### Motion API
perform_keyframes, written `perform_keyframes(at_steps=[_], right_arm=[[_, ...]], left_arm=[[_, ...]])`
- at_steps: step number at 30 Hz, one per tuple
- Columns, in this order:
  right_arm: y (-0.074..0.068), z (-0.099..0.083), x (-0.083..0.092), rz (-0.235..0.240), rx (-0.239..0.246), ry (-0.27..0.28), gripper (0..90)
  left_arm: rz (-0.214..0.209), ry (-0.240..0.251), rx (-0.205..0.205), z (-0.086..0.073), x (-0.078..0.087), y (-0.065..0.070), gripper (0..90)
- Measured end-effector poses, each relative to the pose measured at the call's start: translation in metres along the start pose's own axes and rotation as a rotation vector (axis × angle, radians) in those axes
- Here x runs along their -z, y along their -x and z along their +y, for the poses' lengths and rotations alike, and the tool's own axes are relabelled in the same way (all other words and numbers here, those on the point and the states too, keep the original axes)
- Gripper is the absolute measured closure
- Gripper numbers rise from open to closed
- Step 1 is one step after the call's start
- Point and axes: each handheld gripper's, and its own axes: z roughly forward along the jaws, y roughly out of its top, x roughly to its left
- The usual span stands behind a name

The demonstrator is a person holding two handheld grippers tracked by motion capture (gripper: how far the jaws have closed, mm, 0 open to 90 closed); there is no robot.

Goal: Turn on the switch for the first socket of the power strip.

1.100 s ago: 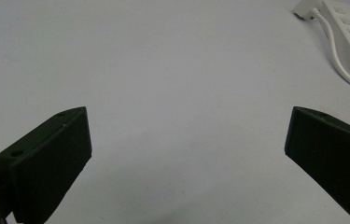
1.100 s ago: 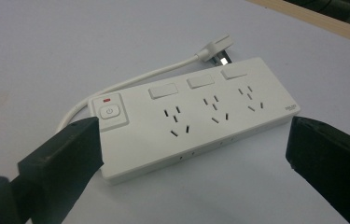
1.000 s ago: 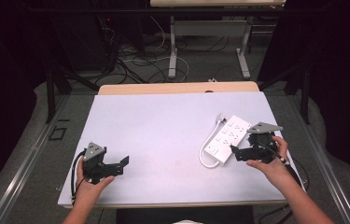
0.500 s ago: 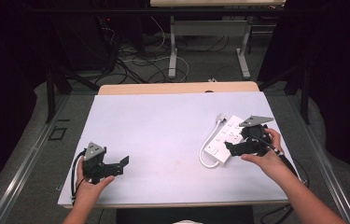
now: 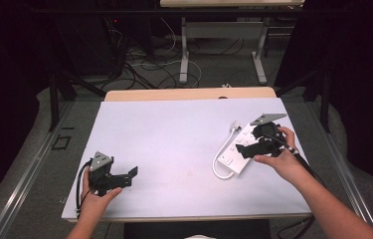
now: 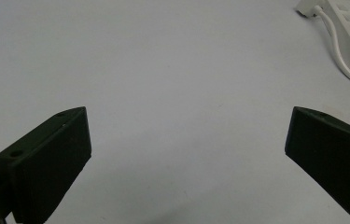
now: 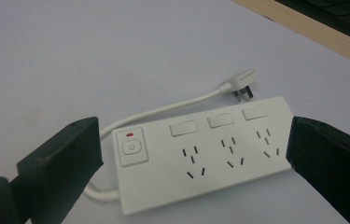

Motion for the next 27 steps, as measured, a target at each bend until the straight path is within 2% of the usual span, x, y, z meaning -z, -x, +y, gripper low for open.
perform_keyframes(at_steps=[5,10,17,20,27], right_arm=[[0.006,0.012,-0.003,0.015,0.001,-0.005,2.5],[0.01,0.022,-0.007,0.043,-0.019,-0.017,2.5],[0.014,0.03,-0.017,0.044,-0.022,-0.024,2.5],[0.018,0.032,-0.023,0.051,-0.032,-0.038,2.5],[0.023,0.033,-0.038,0.033,-0.043,-0.084,2.5]], left_arm=[[-0.002,-0.001,0.002,0.0,0.0,0.0,0.4],[-0.002,-0.001,0.003,0.0,0.0,0.0,0.4],[-0.003,-0.003,0.002,0.0,-0.001,-0.001,0.4],[-0.003,0.001,0.002,-0.001,-0.001,0.0,0.4],[-0.004,-0.003,0.002,0.0,-0.001,-0.001,0.4]])
